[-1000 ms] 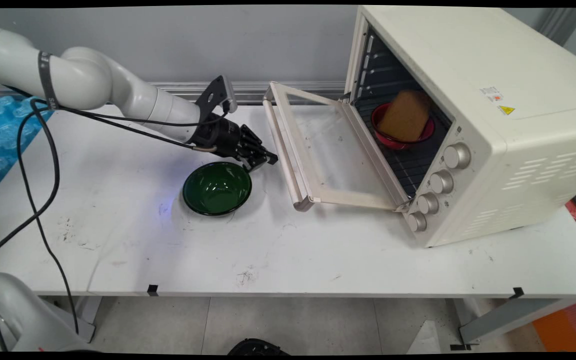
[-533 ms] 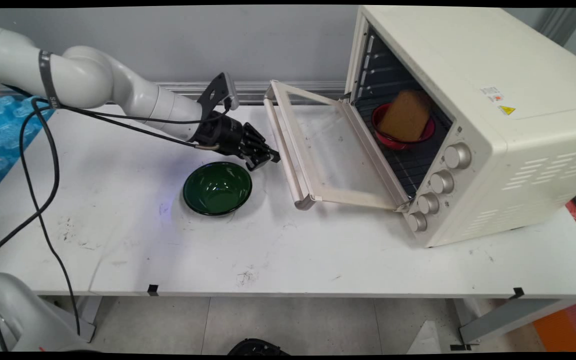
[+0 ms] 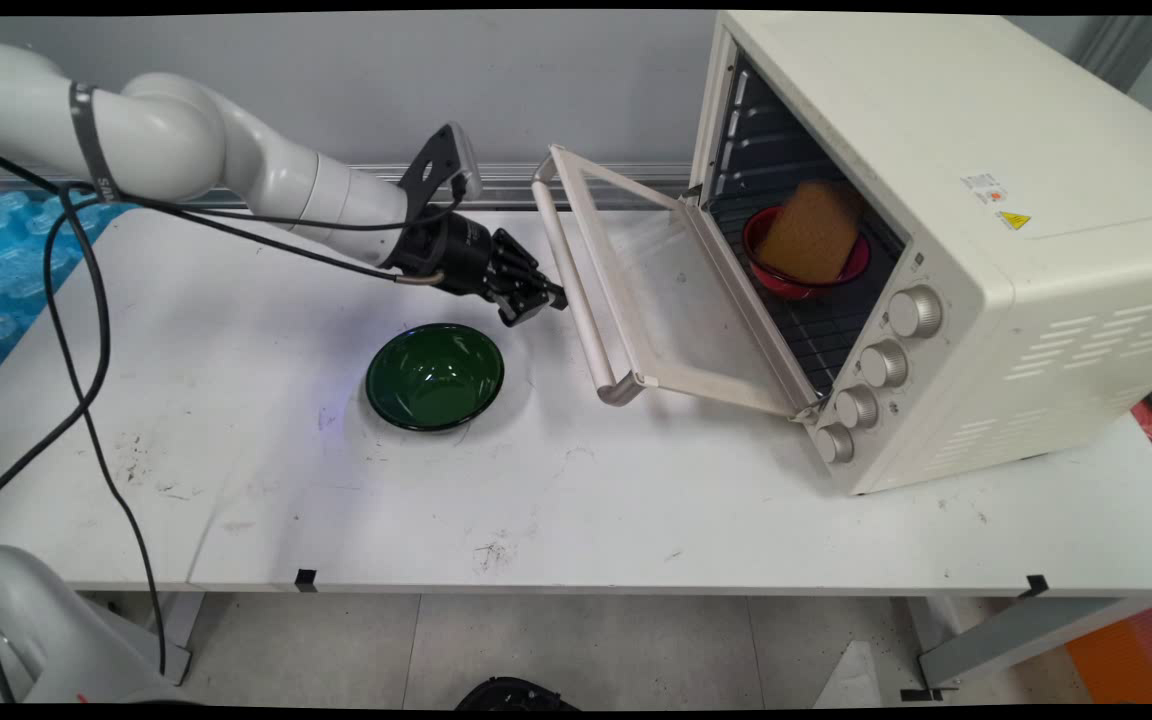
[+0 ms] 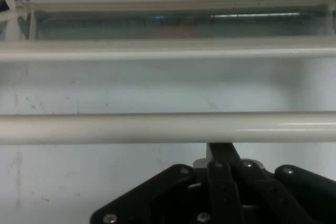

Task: Close the oven

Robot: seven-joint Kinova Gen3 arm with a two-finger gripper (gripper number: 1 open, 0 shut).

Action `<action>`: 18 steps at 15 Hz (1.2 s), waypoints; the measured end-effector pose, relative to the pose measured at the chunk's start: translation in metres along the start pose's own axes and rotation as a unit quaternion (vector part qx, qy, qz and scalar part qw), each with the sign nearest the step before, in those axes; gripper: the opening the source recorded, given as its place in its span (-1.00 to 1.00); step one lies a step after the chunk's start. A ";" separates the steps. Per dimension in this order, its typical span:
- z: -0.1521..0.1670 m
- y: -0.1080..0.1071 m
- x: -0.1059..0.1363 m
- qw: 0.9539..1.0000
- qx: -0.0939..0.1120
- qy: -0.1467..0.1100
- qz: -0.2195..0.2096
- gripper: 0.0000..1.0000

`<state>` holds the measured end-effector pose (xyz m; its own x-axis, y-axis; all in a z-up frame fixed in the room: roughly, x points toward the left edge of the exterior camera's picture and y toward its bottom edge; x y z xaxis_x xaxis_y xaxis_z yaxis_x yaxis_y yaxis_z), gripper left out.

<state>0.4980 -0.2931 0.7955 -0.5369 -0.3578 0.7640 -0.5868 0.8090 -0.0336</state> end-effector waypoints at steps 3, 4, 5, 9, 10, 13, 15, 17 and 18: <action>-0.003 -0.002 0.009 1.000 0.001 0.004 0.004 -1.00; -0.004 -0.002 0.012 1.000 0.001 0.005 0.005 -1.00; -0.005 -0.003 0.016 1.000 0.001 0.007 0.007 -1.00; -0.008 -0.006 0.029 1.000 0.003 0.012 0.012 -1.00; -0.008 -0.007 0.033 1.000 0.004 0.013 0.014 -1.00; -0.008 -0.011 0.046 1.000 0.006 0.021 0.020 -1.00; -0.006 -0.014 0.054 0.999 0.007 0.026 0.024 -1.00; -0.004 -0.016 0.059 0.999 0.006 0.029 0.028 -1.00; -0.003 -0.017 0.063 0.999 0.006 0.032 0.030 -1.00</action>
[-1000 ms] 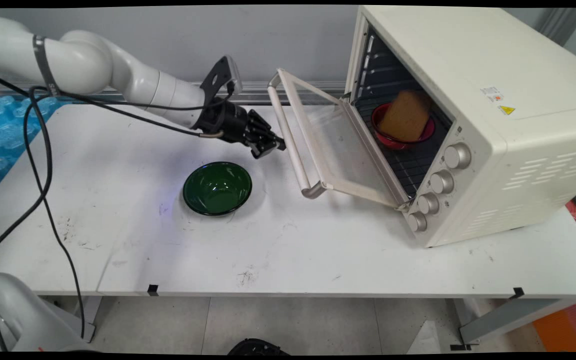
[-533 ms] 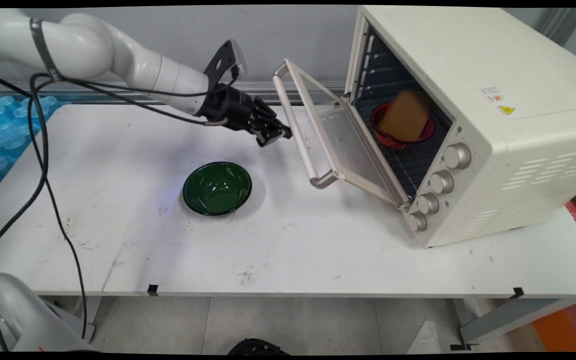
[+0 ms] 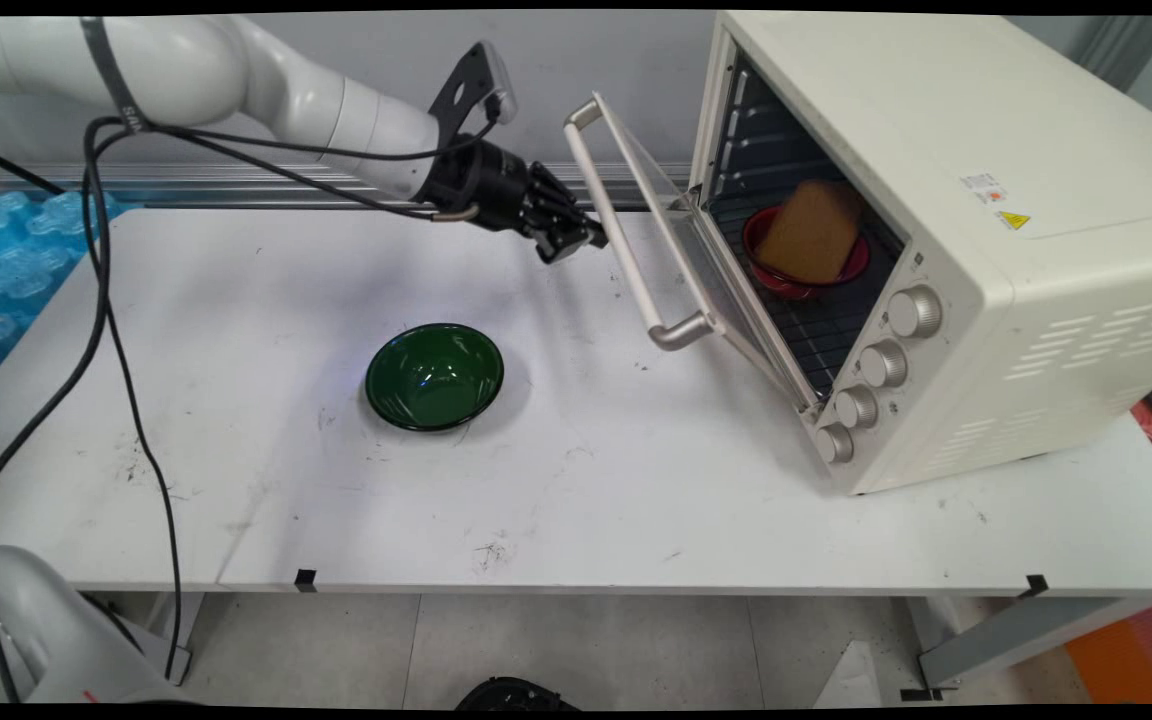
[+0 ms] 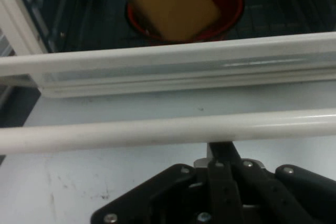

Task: Close the oven

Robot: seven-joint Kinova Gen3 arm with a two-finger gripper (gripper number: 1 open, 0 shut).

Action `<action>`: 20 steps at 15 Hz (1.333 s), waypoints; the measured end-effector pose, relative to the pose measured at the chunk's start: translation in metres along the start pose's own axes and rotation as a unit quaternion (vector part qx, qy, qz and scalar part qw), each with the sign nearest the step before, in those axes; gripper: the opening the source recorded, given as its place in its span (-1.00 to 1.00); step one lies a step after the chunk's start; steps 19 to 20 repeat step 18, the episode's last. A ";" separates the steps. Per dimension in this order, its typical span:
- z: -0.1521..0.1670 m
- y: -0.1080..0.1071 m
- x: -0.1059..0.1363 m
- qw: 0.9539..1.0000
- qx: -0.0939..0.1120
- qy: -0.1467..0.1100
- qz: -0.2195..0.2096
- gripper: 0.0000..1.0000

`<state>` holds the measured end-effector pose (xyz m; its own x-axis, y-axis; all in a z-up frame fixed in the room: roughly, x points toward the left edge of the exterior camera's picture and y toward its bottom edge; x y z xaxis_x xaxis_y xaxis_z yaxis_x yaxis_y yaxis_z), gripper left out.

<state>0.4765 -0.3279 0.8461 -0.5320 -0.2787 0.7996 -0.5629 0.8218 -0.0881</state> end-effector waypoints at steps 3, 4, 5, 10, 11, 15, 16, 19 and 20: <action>0.004 -0.004 0.008 1.000 0.001 0.006 0.005 -1.00; 0.005 -0.005 0.011 1.000 0.001 0.008 0.006 -1.00; 0.005 -0.006 0.013 1.000 0.001 0.009 0.008 -1.00; 0.012 -0.014 0.028 1.000 0.004 0.021 0.016 -1.00; 0.013 -0.015 0.030 1.000 0.005 0.022 0.017 -1.00; 0.016 -0.018 0.036 1.000 0.008 0.021 0.017 -1.00; 0.015 -0.019 0.037 1.000 0.009 0.019 0.015 -1.00; 0.014 -0.017 0.037 1.000 0.010 0.013 0.011 -1.00; 0.014 -0.017 0.037 1.000 0.010 0.013 0.011 -1.00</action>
